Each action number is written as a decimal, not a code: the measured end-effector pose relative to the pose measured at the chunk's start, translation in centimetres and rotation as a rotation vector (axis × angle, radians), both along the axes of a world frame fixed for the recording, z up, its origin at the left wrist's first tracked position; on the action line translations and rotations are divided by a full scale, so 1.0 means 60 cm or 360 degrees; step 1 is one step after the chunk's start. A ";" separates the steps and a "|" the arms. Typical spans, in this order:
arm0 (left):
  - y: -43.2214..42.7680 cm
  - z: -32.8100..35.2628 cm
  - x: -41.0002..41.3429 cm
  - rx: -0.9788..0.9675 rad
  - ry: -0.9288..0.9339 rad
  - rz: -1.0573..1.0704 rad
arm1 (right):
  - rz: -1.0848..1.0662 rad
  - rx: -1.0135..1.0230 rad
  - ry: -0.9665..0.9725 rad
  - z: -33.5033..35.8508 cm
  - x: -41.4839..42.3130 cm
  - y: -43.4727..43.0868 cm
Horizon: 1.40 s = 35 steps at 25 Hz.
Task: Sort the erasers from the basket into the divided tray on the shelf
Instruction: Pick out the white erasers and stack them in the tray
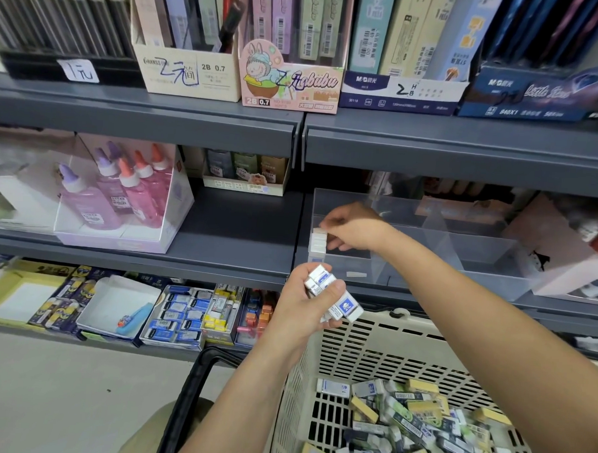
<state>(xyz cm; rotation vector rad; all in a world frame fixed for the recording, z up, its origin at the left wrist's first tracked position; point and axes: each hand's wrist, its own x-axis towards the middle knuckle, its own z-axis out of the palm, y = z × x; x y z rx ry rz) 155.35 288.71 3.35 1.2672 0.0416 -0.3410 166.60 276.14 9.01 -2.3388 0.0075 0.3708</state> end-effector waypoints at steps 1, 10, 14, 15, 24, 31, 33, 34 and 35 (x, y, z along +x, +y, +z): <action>0.000 0.000 0.000 0.0007 0.0003 0.0003 | 0.0064 -0.0028 0.0032 0.000 -0.001 0.000; -0.004 0.005 0.002 0.0004 0.0028 0.0048 | 0.0374 -0.0062 0.0042 -0.001 -0.030 0.001; -0.005 0.013 0.009 -0.0006 0.0074 0.0045 | 0.0227 -0.0043 -0.0070 0.002 -0.025 -0.005; -0.005 0.014 0.010 -0.0015 0.0077 0.0036 | 0.0149 -0.0008 -0.0097 0.007 -0.022 -0.007; -0.004 0.018 0.001 -0.0012 0.0068 0.0037 | 0.0502 -0.0385 -0.0199 0.020 -0.018 0.004; 0.024 0.018 0.005 -0.0082 0.0134 0.0362 | 0.0494 -0.0290 -0.0290 0.008 -0.023 -0.011; 0.021 0.021 0.008 -0.0043 0.0134 0.0320 | 0.0444 -0.0298 -0.0318 0.010 -0.023 -0.023; 0.016 0.021 0.009 -0.0025 0.0131 0.0300 | 0.0398 -0.0303 -0.0316 0.011 -0.023 -0.028; 0.012 0.021 0.010 -0.0016 0.0131 0.0290 | 0.0353 -0.0308 -0.0312 0.013 -0.023 -0.034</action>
